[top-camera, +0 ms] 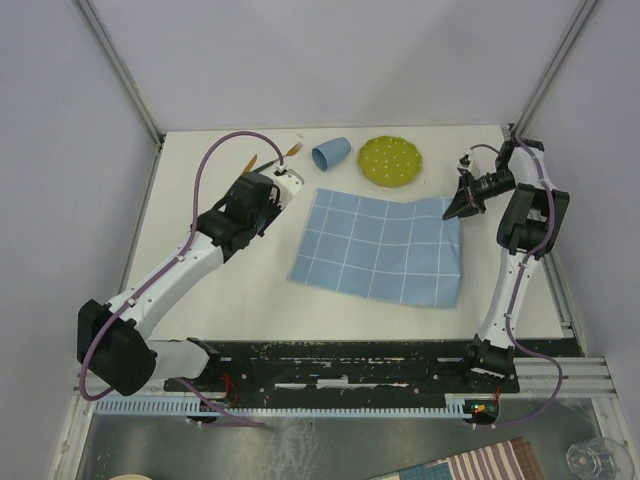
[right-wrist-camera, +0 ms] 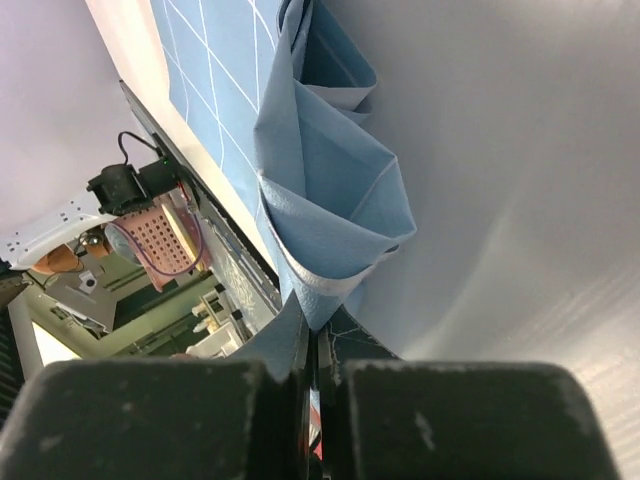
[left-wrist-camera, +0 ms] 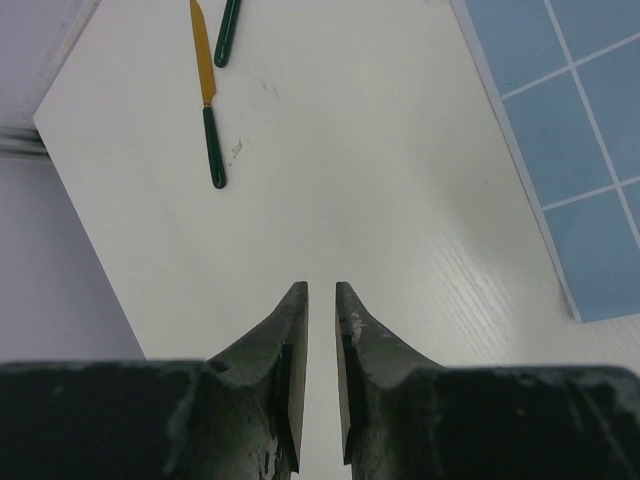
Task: Set the dinner table for one person
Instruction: Flatten out the napkin at the center of the board.
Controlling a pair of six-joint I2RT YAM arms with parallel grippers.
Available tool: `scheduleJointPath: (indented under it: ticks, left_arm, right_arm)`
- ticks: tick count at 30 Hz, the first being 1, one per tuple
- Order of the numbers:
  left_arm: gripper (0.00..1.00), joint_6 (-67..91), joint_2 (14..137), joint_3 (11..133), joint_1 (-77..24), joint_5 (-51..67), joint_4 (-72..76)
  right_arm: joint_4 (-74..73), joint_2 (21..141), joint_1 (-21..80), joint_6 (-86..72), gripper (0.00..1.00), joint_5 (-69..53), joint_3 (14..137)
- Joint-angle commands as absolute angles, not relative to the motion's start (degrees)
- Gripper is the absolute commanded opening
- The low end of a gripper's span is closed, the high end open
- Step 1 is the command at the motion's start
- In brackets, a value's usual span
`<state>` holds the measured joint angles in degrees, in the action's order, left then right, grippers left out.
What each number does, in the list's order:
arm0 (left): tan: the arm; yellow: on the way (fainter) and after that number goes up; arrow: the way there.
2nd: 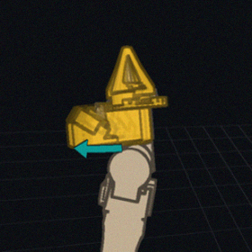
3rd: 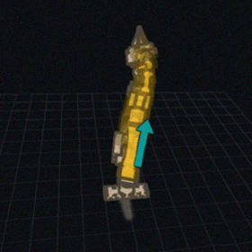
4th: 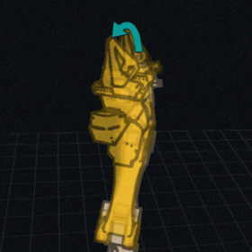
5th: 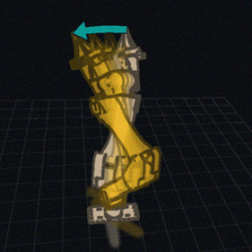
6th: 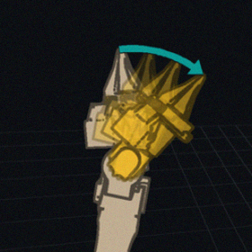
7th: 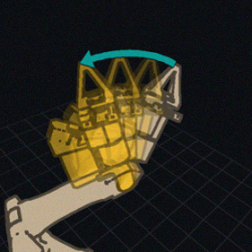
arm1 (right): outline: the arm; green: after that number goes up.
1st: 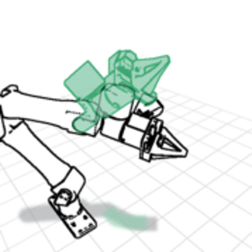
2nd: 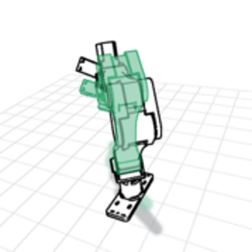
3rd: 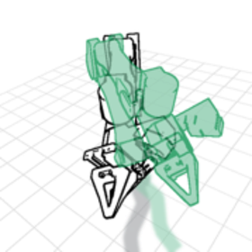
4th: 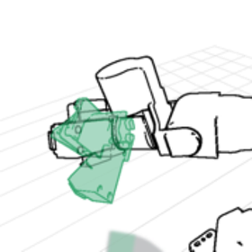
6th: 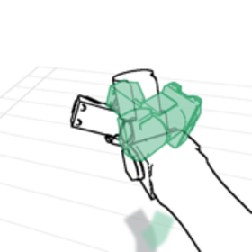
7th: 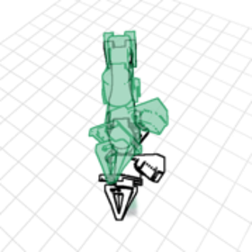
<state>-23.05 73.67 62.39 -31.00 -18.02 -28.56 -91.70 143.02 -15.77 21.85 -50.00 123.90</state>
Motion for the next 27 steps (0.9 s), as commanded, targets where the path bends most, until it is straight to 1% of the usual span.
scheduleJointPath:
  ticks: [1,4,8,10,12,15,16,17,18,19,20,23,24,27]
  left_arm:
    - [0.24,-25.5,74.0,64.2,-31.4,-19.1,-25.7]
    - [0.24,-25.5,74.0,64.4,-31.3,-19.1,-25.7]
    - [0.24,-25.6,73.9,64.2,-31.3,-19.4,-25.6]
    - [0.24,-25.7,73.7,64.1,-31.3,-19.4,-25.7]
    - [0.24,-25.8,73.7,63.9,-31.3,-19.5,-25.6]
    - [0.24,-25.8,73.7,63.3,-31.3,-19.3,-25.2]
    - [0.24,-25.7,73.7,63.2,-31.3,-19.2,-25.2]
    - [0.24,-25.6,73.7,63.2,-31.3,-19.1,-25.2]
    - [0.24,-25.6,73.7,63.2,-31.3,-19.0,-25.1]
    - [0.24,-25.6,73.6,63.2,-31.3,-19.0,-25.2]
    - [0.24,-25.7,73.6,63.2,-31.3,-19.1,-25.2]
    - [0.24,-25.6,73.3,63.1,-31.3,-19.2,-25.3]
    - [0.24,-25.6,73.2,63.0,-31.3,-19.2,-25.3]
    - [0.24,-25.5,72.5,62.5,-31.4,-19.3,-25.4]
  right_arm:
    - [-90.6,139.8,-13.7,20.7,0.02,-50.4,125.6]
    - [-89.3,136.6,-11.8,22.4,0.02,-43.4,124.4]
    - [-78.1,128.2,-11.4,16.5,0.02,-31.7,115.9]
    - [-75.5,124.9,-11.4,16.0,0.02,-26.8,113.2]
    - [-74.7,123.5,-11.4,15.8,0.02,-24.4,112.2]
    - [-74.8,124.5,-11.4,15.5,0.03,-21.9,112.8]
    - [-74.6,125.2,-11.4,14.6,0.07,-21.1,113.2]
    - [-74.5,125.9,-11.4,14.4,0.2,-21.1,113.6]
    - [-74.4,126.5,-11.4,14.1,0.39,-21.5,114.0]
    - [-74.3,127.3,-11.4,13.5,0.51,-21.8,114.4]
    - [-74.3,128.1,-11.3,13.1,0.57,-22.2,115.0]
    - [-75.7,131.0,-10.8,12.3,0.67,-22.1,117.9]
    - [-75.8,131.3,-10.6,11.9,0.69,-21.7,118.5]
    - [-73.4,129.6,-10.4,10.1,0.72,-20.0,117.9]
